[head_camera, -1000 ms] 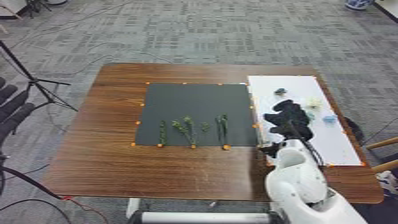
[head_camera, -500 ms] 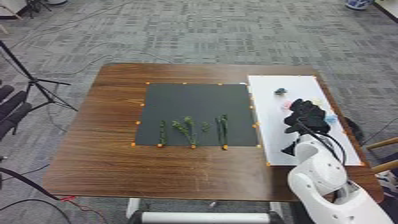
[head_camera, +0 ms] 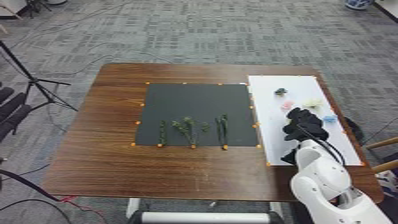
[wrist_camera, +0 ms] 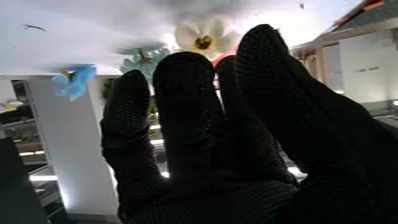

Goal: Arrange flowers

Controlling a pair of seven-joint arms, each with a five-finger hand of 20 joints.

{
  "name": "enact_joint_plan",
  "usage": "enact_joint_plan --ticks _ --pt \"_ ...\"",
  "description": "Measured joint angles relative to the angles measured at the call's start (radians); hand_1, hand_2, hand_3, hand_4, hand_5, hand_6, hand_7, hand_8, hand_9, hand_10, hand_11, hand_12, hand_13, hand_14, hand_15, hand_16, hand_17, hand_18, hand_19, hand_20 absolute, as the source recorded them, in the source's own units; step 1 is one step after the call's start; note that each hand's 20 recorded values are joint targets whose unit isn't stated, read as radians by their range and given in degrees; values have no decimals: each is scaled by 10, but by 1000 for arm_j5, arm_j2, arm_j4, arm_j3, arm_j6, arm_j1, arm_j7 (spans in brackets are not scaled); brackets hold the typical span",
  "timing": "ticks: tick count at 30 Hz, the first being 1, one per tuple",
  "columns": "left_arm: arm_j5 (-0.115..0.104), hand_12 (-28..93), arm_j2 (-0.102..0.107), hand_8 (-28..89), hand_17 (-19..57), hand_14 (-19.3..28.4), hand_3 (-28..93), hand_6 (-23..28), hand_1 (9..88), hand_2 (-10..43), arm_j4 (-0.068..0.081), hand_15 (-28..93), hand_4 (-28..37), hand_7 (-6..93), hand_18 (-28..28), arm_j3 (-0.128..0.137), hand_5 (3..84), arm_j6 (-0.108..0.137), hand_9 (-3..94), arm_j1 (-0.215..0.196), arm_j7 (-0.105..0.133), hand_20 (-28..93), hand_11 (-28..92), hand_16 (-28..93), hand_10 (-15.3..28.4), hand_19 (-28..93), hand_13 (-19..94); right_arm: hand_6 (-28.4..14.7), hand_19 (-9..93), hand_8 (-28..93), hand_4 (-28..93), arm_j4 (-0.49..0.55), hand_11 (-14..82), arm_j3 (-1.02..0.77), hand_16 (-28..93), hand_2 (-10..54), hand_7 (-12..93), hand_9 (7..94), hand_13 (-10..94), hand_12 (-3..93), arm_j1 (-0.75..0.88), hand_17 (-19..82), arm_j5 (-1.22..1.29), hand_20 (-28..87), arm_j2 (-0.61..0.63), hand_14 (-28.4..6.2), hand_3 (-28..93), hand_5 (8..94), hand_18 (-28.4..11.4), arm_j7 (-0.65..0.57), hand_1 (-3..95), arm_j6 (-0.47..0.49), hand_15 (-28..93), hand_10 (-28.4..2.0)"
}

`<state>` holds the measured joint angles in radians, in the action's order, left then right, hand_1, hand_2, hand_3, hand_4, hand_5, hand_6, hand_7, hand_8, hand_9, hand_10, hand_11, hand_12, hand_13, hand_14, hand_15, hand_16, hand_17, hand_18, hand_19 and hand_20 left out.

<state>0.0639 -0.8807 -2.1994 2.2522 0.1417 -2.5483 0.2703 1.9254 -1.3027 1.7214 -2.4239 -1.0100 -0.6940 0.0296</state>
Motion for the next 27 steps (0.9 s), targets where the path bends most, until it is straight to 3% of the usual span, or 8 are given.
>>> enact_joint_plan --ticks 11,18,23,27 --pt "0 137 1 -59 -33 149 682 95 255 157 0 256 -283 74 127 -16 382 4 320 9 -2 110 120 -17 146 235 234 -79 837 -99 -283 -46 100 0 359 -95 93 515 692 103 -19 324 3 356 -7 -61 750 521 -249 -4 571 10 636 -160" --pt "-1 137 1 -60 -36 149 684 95 254 158 0 258 -283 76 130 -16 383 6 320 7 -1 111 122 -16 146 241 234 -70 850 -101 -283 -124 134 32 357 -95 109 611 708 128 -89 338 17 359 2 -53 737 561 -249 -5 582 -4 628 -158" --pt "-1 138 6 -61 -36 150 685 94 254 158 1 260 -283 77 130 -26 383 6 321 12 -2 110 125 -16 147 243 234 -47 864 -105 -283 -195 170 83 356 -95 147 691 745 158 -170 361 13 361 19 -52 733 638 -249 -29 582 -44 629 -144" --pt "-1 137 8 -61 -37 150 684 95 253 158 1 260 -283 77 131 -36 383 6 321 15 -2 109 125 -16 147 244 234 -34 875 -44 -283 -223 89 102 364 -95 186 778 762 296 -184 376 -10 359 22 -51 657 679 -248 -57 635 -98 635 -114"
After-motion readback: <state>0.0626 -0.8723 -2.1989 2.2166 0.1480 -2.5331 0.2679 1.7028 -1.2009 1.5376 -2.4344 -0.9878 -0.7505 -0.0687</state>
